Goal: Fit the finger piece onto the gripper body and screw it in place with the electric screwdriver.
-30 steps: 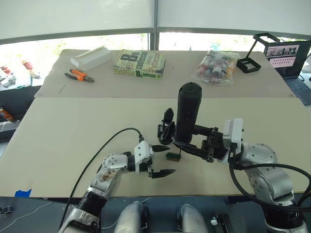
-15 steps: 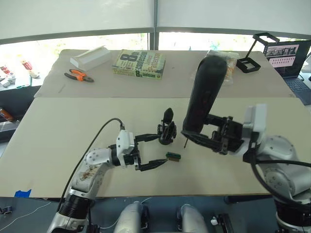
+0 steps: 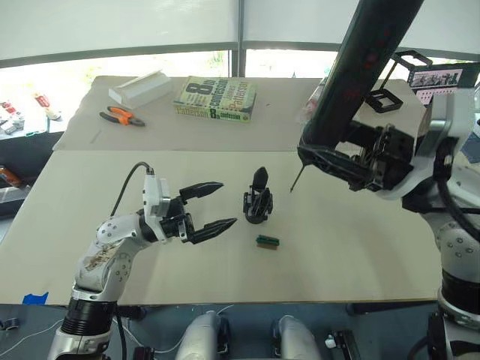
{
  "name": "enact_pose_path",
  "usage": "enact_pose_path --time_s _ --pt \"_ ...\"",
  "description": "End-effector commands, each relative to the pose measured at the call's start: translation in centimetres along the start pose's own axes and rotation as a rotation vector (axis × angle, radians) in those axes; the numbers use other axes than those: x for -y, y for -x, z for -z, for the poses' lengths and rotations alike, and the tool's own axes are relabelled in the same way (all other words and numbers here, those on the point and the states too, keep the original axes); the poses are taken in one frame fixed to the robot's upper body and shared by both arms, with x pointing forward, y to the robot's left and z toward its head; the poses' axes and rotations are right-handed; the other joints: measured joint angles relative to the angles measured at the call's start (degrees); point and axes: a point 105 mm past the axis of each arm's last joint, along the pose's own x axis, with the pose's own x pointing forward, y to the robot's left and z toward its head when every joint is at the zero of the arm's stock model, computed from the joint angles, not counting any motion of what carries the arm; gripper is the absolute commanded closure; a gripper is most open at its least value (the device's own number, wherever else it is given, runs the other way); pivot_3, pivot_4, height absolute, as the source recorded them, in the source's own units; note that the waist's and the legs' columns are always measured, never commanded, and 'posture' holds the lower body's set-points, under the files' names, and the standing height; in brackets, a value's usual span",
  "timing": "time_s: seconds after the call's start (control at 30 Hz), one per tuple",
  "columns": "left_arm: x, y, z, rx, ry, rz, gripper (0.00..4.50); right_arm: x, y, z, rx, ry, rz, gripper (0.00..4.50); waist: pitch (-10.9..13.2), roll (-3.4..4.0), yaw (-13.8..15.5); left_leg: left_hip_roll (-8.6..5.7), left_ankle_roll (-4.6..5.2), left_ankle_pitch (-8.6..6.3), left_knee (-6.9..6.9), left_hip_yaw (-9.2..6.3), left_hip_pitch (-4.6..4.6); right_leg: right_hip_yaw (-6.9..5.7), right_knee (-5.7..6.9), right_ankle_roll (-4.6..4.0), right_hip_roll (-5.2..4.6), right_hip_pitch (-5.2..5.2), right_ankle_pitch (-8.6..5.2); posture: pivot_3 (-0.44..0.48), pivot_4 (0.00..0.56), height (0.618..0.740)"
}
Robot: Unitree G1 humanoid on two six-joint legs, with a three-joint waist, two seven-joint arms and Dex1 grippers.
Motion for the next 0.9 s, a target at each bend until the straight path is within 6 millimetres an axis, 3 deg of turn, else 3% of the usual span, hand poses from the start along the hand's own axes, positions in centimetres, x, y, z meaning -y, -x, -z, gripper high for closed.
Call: enact_pose_path --time_s 0.03,0.3,0.9 --pt "-0.2 0.5 0.4 -0.008 -0.021 -0.032 0.0 0.3 -0.2 -1.6 0.057 0.018 -0.01 2.59 0.0 0.0 -0.02 -0.01 0.0 0.0 0.0 0.02 0.0 0.0 -0.01 0.0 0.0 0.0 0.0 0.0 0.15 0.74" --pt "-1.0 1.0 2.5 -0.048 -0.058 -0.104 0.0 0.4 -2.1 -1.5 0.093 -0.004 -0.057 2.59 0.0 0.0 -0.16 0.01 -0.02 0.01 -0.03 0.07 -0.01 0.02 0.01 0.0 0.02 -0.07 0.0 0.0 0.15 0.74" --pt "-0.6 -0.7 5.9 -0.14 -0.031 -0.079 0.0 0.0 -4.6 1.5 0.117 -0.035 -0.094 2.59 0.0 0.0 -0.21 0.0 -0.03 0.02 -0.04 0.1 -0.04 -0.01 0.01 0.01 0.03 -0.1 0.01 0.0 0.15 0.74"
